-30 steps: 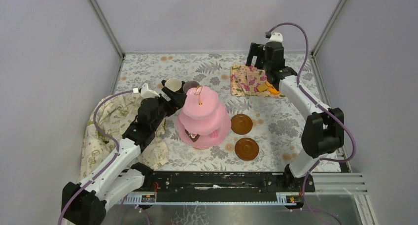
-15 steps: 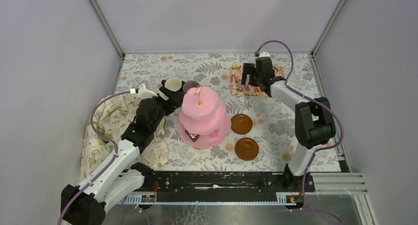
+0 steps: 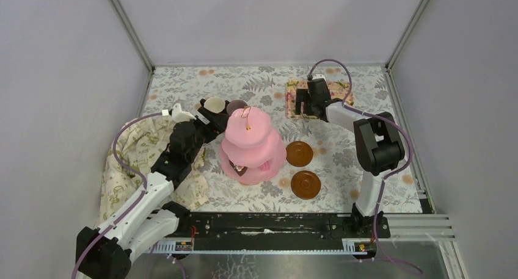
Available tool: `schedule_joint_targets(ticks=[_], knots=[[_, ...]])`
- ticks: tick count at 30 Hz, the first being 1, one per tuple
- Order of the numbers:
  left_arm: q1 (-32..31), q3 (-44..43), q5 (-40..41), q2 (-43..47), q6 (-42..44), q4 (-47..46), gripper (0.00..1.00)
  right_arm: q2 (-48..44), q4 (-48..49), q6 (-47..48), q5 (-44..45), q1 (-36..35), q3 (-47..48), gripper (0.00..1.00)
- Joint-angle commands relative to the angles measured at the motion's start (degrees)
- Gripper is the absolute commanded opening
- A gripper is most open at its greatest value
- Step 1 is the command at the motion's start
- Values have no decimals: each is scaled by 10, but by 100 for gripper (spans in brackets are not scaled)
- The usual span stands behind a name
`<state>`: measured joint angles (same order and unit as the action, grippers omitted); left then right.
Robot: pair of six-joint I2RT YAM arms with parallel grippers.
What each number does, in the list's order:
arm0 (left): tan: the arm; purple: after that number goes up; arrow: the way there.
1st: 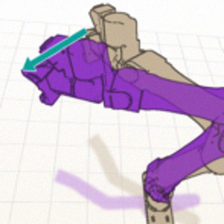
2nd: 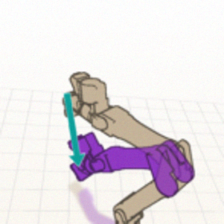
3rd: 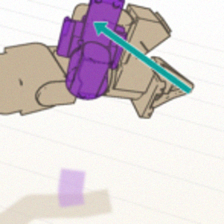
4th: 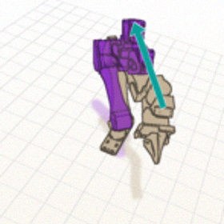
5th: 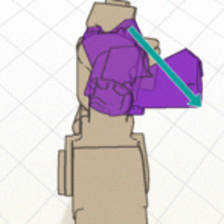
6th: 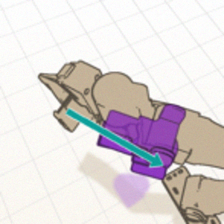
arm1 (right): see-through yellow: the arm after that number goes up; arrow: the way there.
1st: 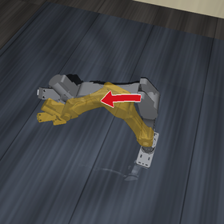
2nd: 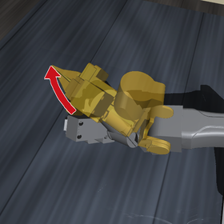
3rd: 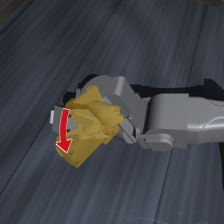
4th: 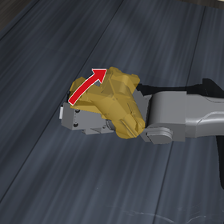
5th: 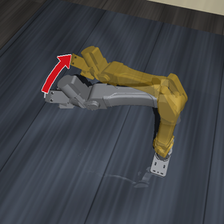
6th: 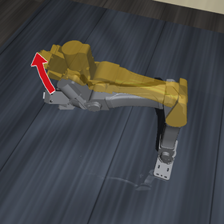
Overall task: Serve the afternoon tea
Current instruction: Pick up the clamp from the tray.
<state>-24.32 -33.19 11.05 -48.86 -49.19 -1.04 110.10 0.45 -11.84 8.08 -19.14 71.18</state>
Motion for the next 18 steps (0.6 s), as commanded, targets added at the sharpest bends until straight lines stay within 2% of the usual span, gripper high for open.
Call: schedule_joint_targets(ticks=[1, 18], knots=[[5, 5, 6, -9, 3, -47, 86, 16, 13, 19, 22, -2, 21, 85], [6, 12, 5, -22, 0, -61, 86, 74, 11, 49, 47, -9, 59, 68]])
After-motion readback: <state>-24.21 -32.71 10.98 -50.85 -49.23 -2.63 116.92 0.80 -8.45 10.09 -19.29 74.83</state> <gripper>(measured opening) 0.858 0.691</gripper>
